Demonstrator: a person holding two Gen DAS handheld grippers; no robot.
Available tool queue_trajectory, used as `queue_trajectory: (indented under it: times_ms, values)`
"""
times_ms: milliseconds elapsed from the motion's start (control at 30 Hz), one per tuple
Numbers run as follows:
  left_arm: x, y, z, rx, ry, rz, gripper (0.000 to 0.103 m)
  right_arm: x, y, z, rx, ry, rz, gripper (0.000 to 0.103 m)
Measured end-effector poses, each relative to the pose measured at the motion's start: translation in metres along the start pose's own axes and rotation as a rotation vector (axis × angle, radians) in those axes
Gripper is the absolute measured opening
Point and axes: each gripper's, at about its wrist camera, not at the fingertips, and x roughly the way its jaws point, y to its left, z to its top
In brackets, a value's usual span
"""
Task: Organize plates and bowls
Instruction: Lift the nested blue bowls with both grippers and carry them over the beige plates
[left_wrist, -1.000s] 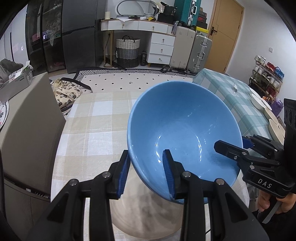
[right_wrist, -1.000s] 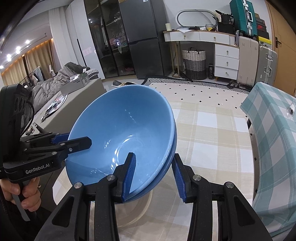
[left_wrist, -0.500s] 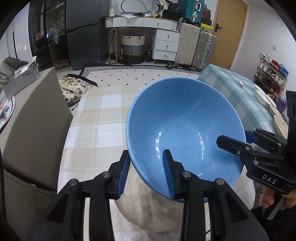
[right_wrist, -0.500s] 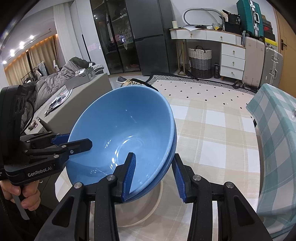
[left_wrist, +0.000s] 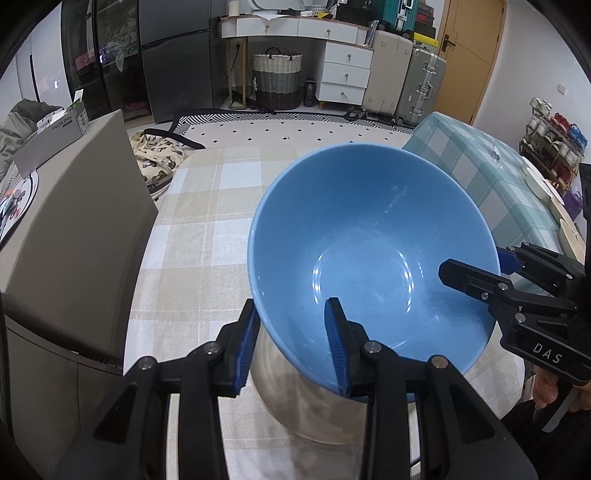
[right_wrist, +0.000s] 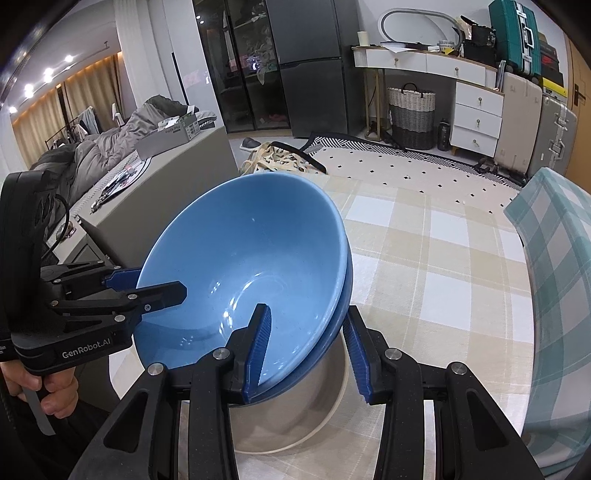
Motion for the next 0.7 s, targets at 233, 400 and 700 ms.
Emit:
queue_trajectory:
  times_ms: [233, 400, 700]
  values:
    - [0.009, 0.004, -0.008, 0.011, 0.037, 0.019, 0.034, 0.01, 0.006, -0.002, -0.013, 0.029, 0.002, 0.041]
    - [0.013, 0.004, -0.012, 0.019, 0.059, 0.019, 0.034, 0.016, 0.007, -0.004, -0.019, 0.047, -0.004, 0.041]
    - [0.017, 0.007, -0.013, 0.022, 0.075, 0.029, 0.034, 0.031, 0.007, -0.007, -0.021, 0.08, -0.01, 0.041]
